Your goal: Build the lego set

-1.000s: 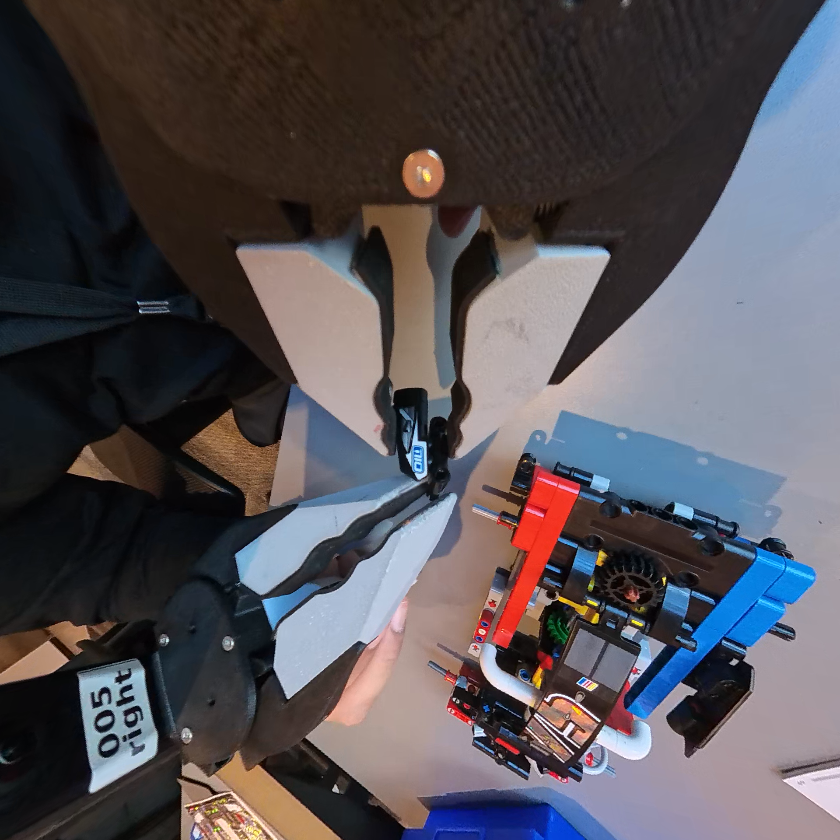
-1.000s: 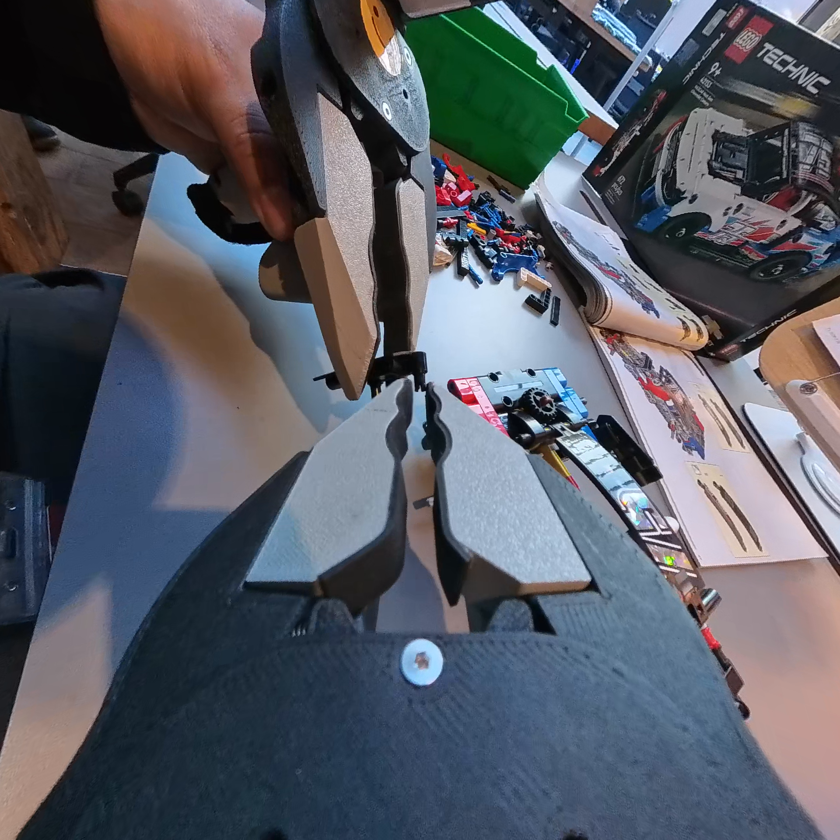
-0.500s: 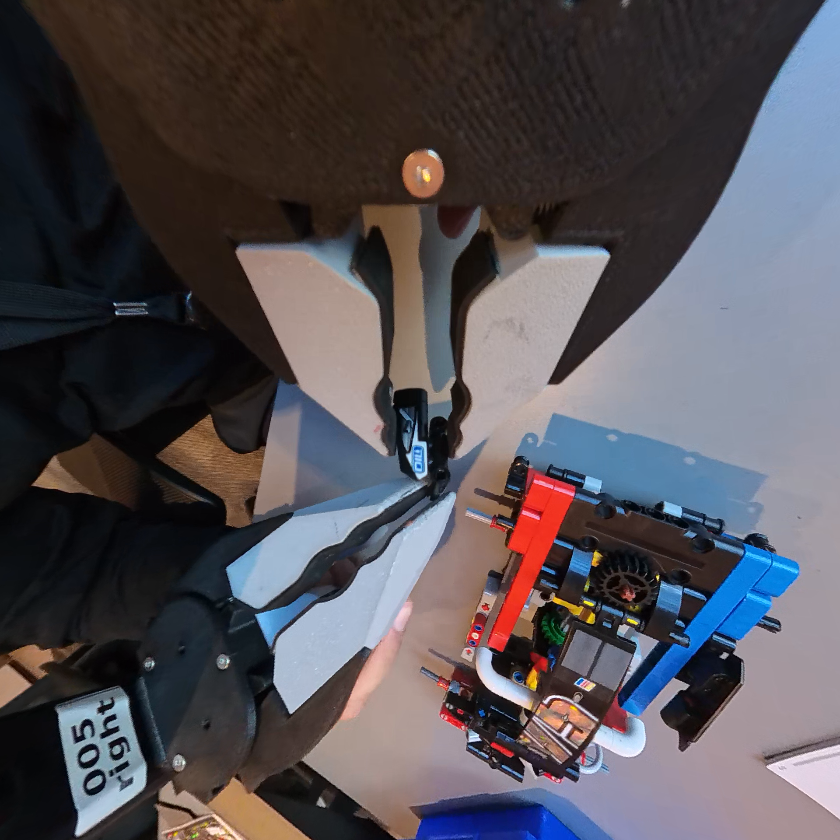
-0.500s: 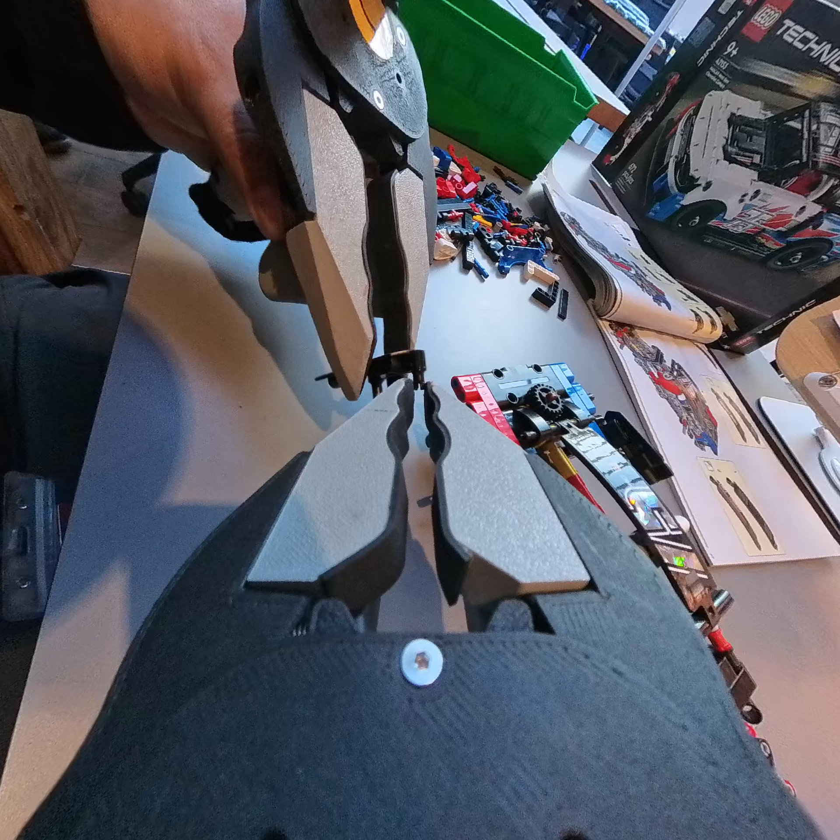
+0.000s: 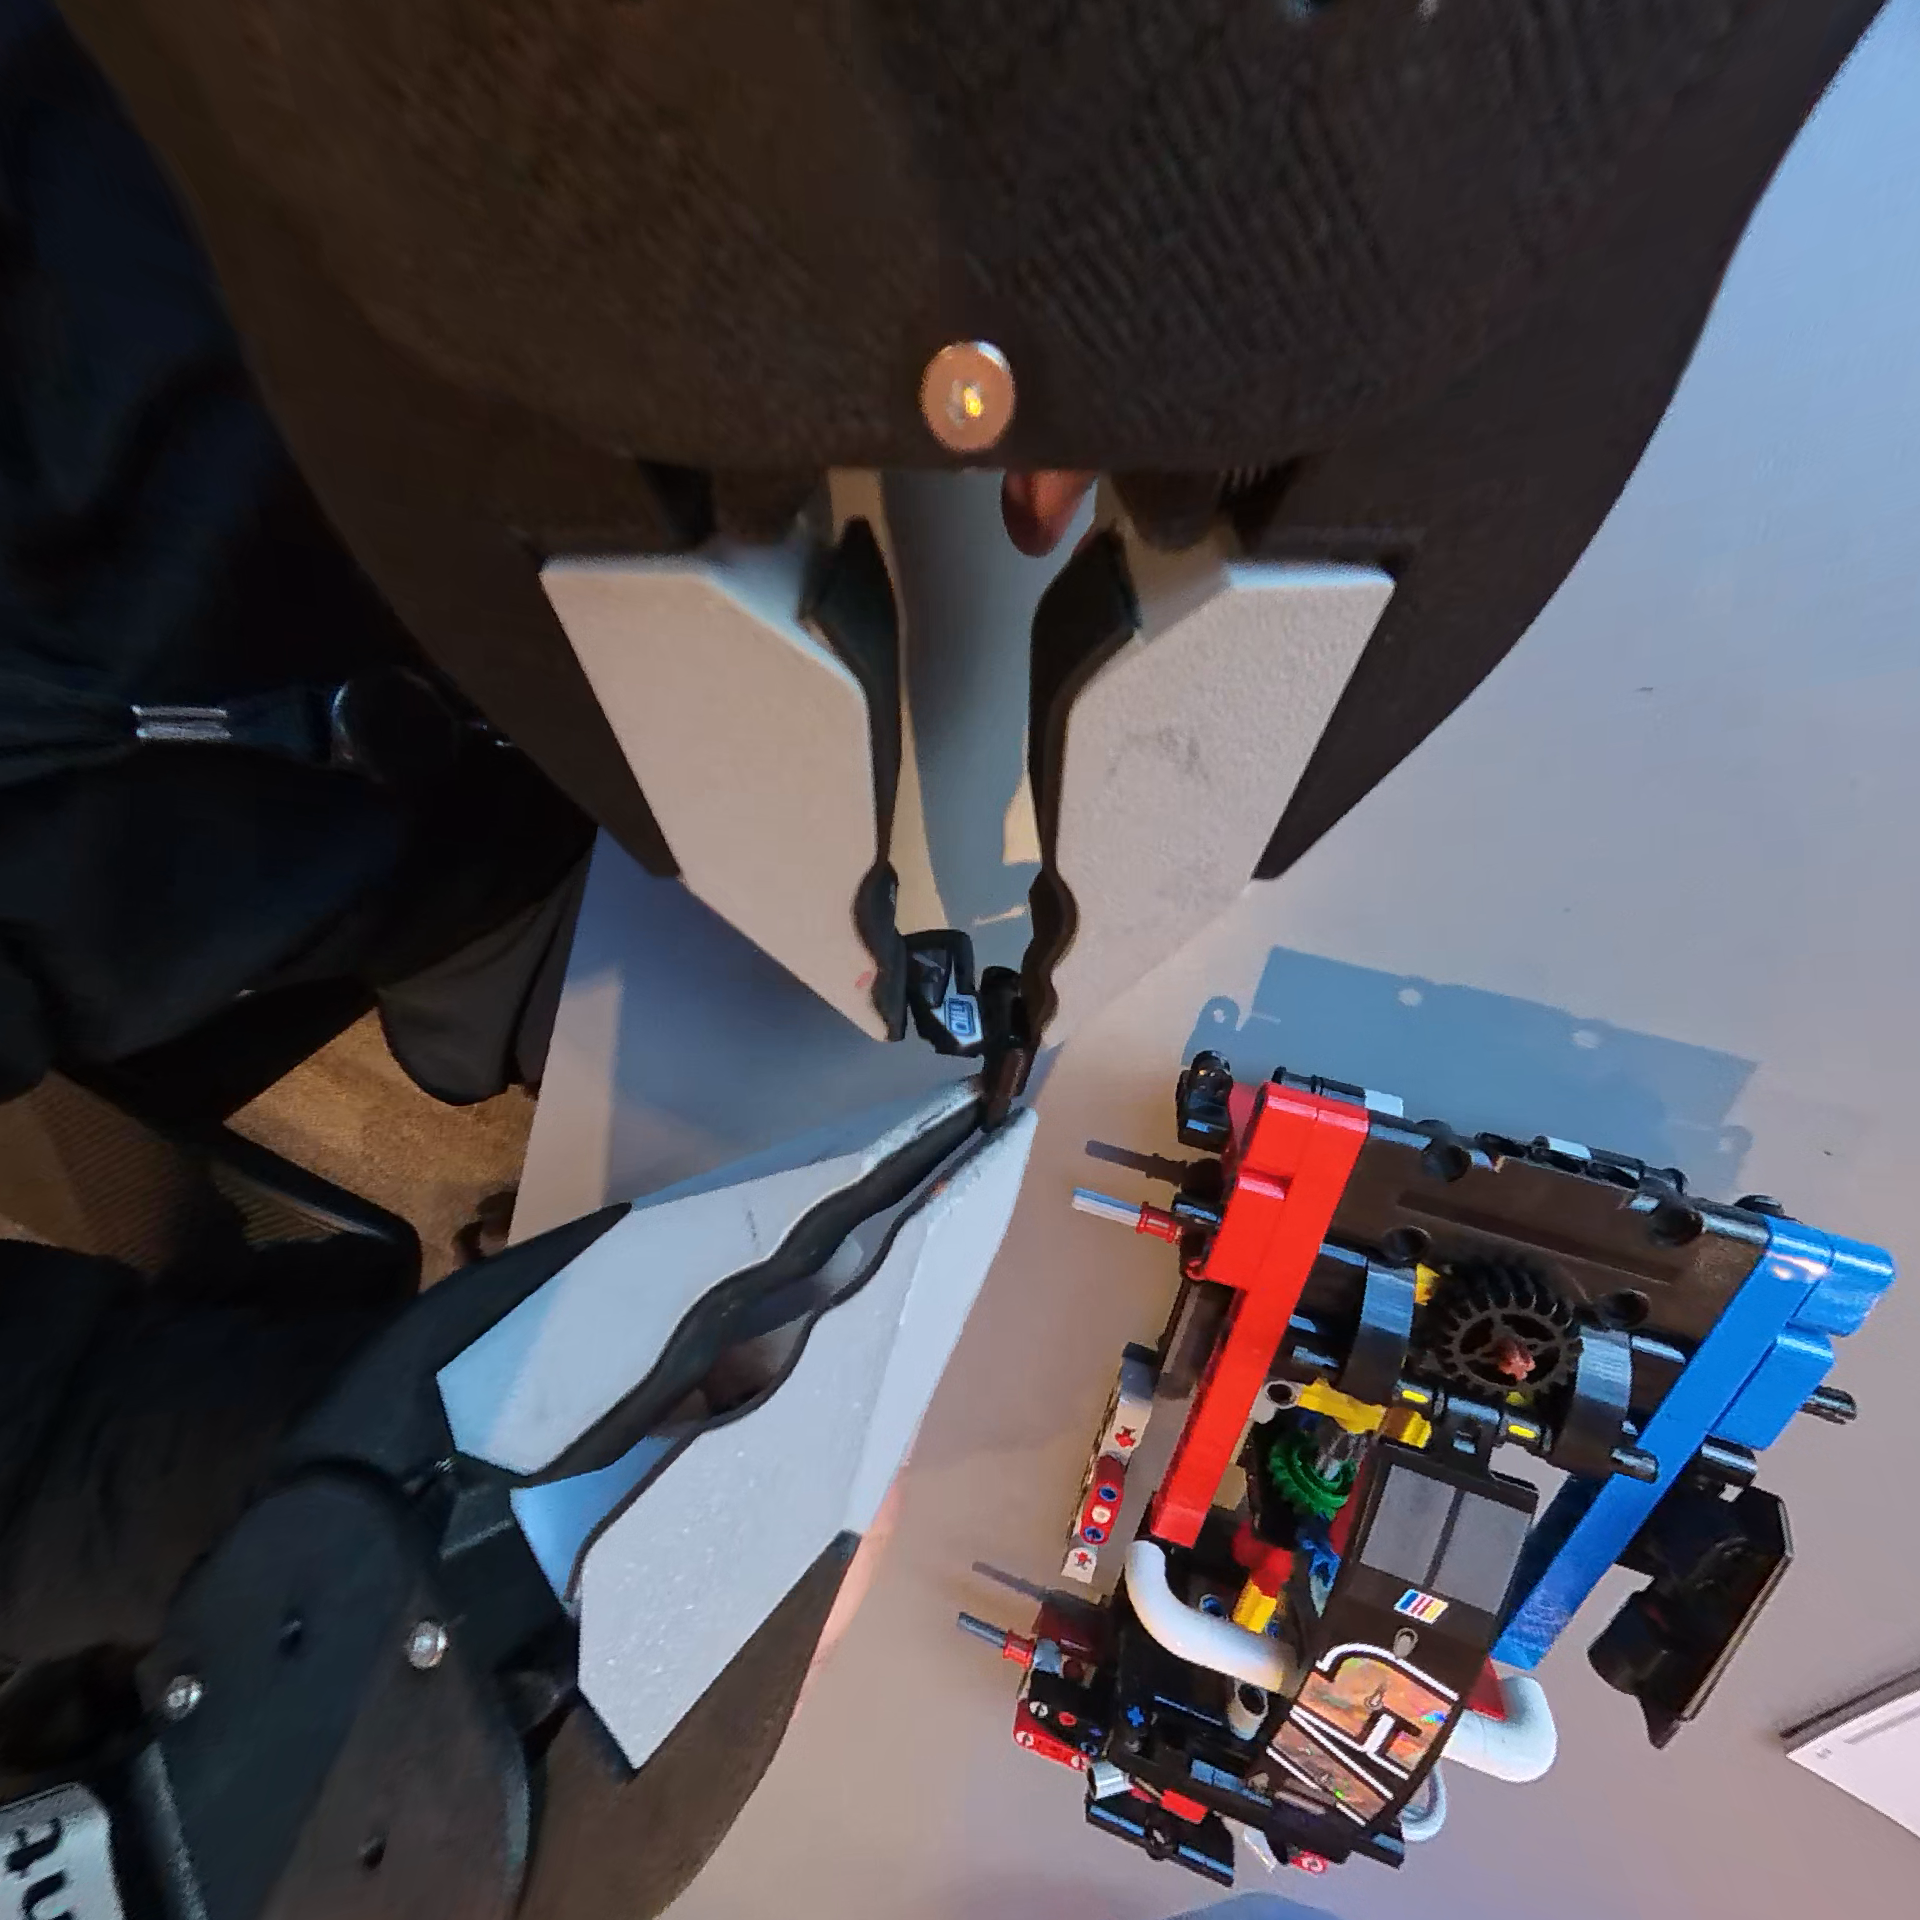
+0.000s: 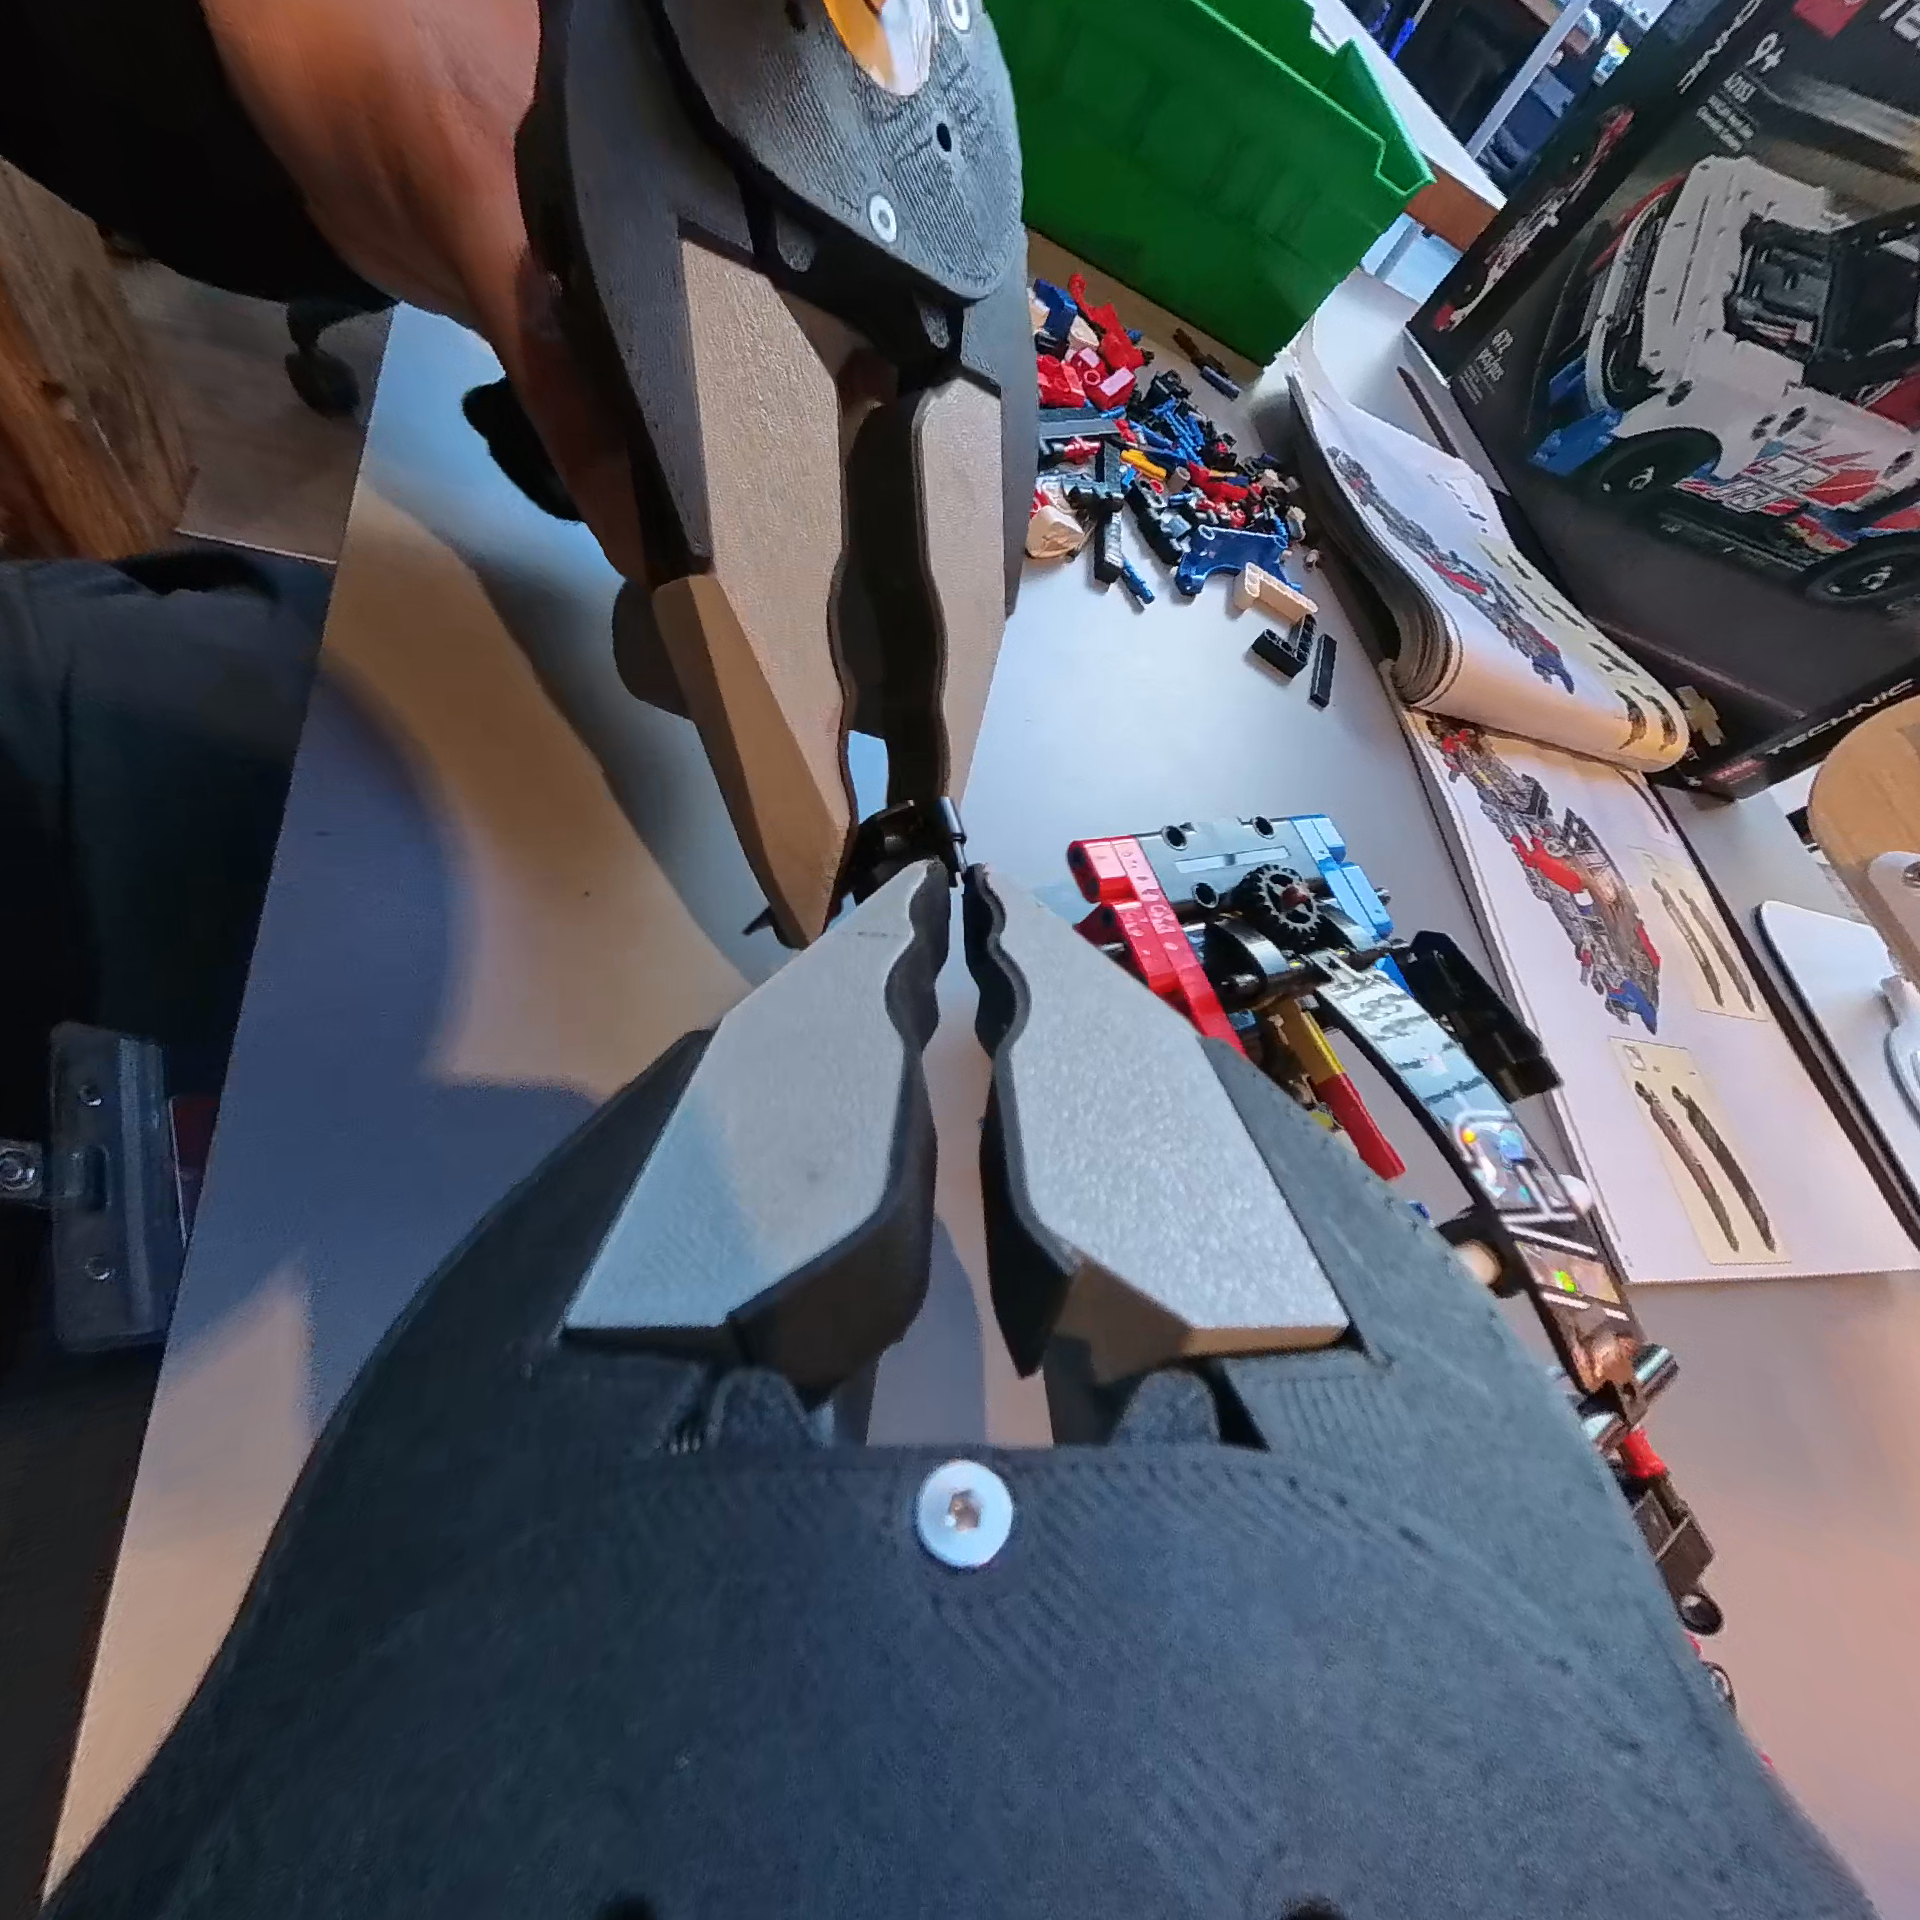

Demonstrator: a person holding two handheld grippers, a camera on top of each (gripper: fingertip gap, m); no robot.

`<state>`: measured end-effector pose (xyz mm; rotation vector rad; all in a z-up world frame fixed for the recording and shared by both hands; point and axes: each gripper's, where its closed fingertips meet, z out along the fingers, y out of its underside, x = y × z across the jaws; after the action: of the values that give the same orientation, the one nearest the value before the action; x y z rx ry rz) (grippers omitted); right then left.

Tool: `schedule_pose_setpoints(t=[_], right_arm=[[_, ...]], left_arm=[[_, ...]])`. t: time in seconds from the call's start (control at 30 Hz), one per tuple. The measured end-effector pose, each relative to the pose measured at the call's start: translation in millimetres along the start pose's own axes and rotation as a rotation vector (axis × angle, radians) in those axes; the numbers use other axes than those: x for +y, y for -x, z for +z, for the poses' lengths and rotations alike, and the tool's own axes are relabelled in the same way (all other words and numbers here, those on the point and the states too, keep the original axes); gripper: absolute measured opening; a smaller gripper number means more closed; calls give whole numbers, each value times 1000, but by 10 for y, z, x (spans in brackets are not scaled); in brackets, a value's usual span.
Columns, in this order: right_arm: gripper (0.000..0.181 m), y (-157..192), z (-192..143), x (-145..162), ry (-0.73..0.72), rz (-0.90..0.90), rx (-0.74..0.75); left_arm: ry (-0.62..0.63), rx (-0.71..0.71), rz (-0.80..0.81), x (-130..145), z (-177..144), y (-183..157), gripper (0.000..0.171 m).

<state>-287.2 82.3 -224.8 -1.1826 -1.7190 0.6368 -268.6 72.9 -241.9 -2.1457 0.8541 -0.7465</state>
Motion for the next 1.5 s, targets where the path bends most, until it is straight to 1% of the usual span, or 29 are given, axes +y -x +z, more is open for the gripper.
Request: schedule_pose_setpoints(t=[0.57,0.7,0.77,0.87,0.9,0.93,0.97,1.1,1.2,1.33,1.5], right_arm=[[1,45,30,34,30,-23,-9],[1,32,28,-3,5,2,-9],[0,-10,1,-87,-58,57,-14],[1,-56,-53,-118,-120,82,-22],[8,-55,-71,-113,-127,81,-28],[8,-21,-85,-98,-129,69,-53],[3,4,-91,-68,-123,54,-70],[2,120,-81,-71,-123,25,-126],[1,191,-41,-102,-126,40,-158],[2,91,-62,-169,-146,-22,-54],[1,78,-69,-207,-152,-62,-16]], left_arm=[[27,-4,-6,69,21,8,19],[14,-3,-9,55,9,11,19],[-45,40,-36,-26,-54,-13,19],[-153,151,-158,-132,-180,-17,19],[-177,185,-206,-142,-219,-6,19],[-188,211,-251,-128,-247,17,19],[-209,234,-291,-124,-277,38,19],[-286,400,-443,-174,-372,-17,19],[-318,455,-460,-203,-393,-53,19],[-342,491,-486,-236,-398,-77,19],[-358,495,-497,-258,-381,-79,18]])
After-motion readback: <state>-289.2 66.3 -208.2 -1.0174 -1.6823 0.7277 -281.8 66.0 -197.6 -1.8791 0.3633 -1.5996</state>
